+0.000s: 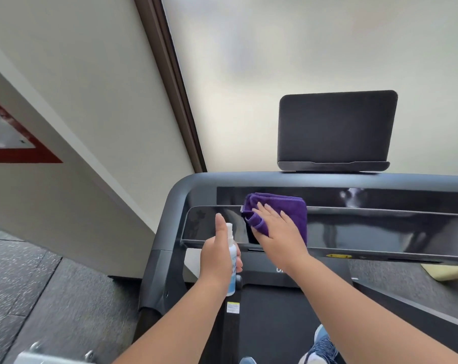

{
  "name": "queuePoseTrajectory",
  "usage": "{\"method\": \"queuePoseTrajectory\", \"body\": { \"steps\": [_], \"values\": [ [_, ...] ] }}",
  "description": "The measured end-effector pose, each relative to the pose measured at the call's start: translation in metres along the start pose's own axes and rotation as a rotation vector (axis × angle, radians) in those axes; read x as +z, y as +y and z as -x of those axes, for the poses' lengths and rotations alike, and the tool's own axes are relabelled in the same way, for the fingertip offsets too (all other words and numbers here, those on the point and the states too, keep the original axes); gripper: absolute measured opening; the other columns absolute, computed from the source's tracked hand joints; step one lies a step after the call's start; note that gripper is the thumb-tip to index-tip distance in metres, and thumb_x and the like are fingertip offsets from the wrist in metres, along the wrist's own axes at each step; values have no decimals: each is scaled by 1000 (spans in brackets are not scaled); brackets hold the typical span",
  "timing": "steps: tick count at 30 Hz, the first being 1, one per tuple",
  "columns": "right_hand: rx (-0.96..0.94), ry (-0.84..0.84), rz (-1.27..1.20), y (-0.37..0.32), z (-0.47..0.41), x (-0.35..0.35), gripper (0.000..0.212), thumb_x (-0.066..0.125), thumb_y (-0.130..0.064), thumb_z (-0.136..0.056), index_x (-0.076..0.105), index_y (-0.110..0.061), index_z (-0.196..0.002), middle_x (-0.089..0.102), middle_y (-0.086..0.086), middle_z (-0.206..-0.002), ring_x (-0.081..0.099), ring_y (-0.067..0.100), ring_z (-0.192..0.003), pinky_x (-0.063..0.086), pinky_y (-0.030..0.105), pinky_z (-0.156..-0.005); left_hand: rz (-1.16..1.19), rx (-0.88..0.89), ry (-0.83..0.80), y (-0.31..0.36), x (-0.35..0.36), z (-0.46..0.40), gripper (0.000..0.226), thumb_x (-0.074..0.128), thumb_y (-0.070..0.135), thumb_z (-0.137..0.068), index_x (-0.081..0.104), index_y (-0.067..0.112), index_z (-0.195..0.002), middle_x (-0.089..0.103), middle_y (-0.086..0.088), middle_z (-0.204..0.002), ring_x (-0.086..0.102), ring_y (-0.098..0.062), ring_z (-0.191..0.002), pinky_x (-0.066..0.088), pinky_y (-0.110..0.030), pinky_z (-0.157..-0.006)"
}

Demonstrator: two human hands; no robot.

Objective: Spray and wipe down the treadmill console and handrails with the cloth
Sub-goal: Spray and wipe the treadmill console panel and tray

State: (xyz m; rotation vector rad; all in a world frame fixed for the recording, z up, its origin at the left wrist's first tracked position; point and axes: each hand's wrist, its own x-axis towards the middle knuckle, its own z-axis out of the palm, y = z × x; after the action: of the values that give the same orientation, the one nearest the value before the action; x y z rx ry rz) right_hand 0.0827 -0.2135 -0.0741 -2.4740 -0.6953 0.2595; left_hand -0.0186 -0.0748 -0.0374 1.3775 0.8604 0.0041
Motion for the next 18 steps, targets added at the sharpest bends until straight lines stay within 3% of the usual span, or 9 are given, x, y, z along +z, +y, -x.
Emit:
{"method": "queuePoseTrajectory", "body": {
  "steps": [5,10,14,18],
  "values": [
    [-24,37,33,16,54,-3,57,53,-40,-104,35,-39,-158,15,-29,-165,1,-14,-151,1,25,-127,-13,-25,-44,-2,4,1,93,34,98,-73,55,7,-72,55,-8,-58,54,-19,-44,52,-27,-48],
    [181,168,104,38,66,-12,63,57,-34,-102,33,-31,-161,19,-16,-169,11,1,-157,8,34,-130,-34,-60,-95,1,-1,2,90,34,96,-78,51,9,-65,55,-10,-57,52,-19,-43,50,-21,-45],
    [401,261,216,44,38,-24,63,44,-41,-105,27,-23,-163,16,-6,-173,12,12,-159,11,41,-129,-42,-103,-163,3,-13,3,88,40,99,-76,54,15,-52,56,-9,-54,54,-20,-43,53,-23,-49],
    [555,271,208,29,6,-23,68,33,-51,-105,21,-22,-165,9,-3,-174,8,15,-160,9,45,-128,-86,-112,-132,4,-26,3,89,45,101,-74,55,16,-47,60,-10,-55,59,-21,-46,58,-30,-59]
  ]
}}
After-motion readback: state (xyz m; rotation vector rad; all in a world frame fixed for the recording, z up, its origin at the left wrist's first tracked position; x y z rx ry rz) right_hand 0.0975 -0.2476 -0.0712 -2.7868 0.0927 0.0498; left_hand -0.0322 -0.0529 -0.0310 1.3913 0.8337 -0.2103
